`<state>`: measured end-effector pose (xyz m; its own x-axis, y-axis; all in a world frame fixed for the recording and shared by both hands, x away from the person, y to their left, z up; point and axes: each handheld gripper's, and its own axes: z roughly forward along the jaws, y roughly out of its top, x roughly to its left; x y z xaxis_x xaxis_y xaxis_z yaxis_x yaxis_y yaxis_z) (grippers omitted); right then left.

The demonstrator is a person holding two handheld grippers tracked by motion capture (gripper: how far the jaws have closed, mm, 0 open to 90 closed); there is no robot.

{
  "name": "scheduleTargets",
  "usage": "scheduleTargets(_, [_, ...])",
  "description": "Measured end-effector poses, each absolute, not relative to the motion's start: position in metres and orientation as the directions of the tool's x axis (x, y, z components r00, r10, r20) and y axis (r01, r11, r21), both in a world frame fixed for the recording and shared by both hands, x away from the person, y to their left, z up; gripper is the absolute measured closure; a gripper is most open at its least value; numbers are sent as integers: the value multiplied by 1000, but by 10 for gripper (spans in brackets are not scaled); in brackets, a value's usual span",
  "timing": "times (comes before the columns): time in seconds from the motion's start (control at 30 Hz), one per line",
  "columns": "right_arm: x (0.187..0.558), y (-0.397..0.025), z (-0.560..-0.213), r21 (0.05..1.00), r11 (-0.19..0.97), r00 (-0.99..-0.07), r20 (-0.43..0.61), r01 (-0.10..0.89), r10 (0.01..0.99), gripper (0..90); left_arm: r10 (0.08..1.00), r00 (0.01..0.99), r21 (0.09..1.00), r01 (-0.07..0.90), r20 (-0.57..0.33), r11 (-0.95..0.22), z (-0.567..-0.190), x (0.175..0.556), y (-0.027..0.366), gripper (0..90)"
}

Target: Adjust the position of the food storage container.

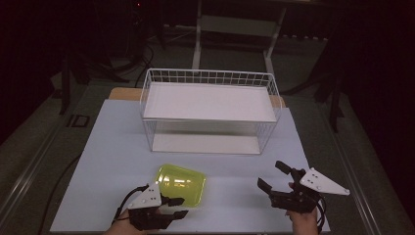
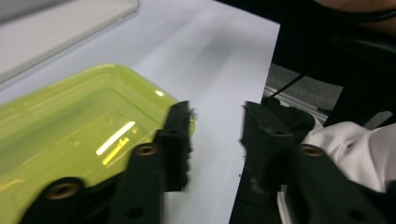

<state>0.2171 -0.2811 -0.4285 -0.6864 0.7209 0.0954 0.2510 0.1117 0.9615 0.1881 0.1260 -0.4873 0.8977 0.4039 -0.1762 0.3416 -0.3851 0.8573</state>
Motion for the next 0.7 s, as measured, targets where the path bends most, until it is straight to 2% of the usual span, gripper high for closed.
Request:
scheduleTargets(0.2, [218,-280,-429,961,115,-695,98,253,712,134,412,903,829,323,-124,-457,-499,189,117,896])
scheduleTargets(0.3, [218,-279,-430,958,118,-703,104,260,703,135,412,905,811,317,-104,-492,-505,191,112,898])
scheduleTargets(0.57, [219,-280,-430,957,120,-705,106,263,702,135,434,891,801,355,-134,-482,-513,200,105,900])
scheduleTargets(0.7, [220,-281,-431,957,117,-705,109,264,700,135,448,887,802,349,-116,-484,-513,203,99,900])
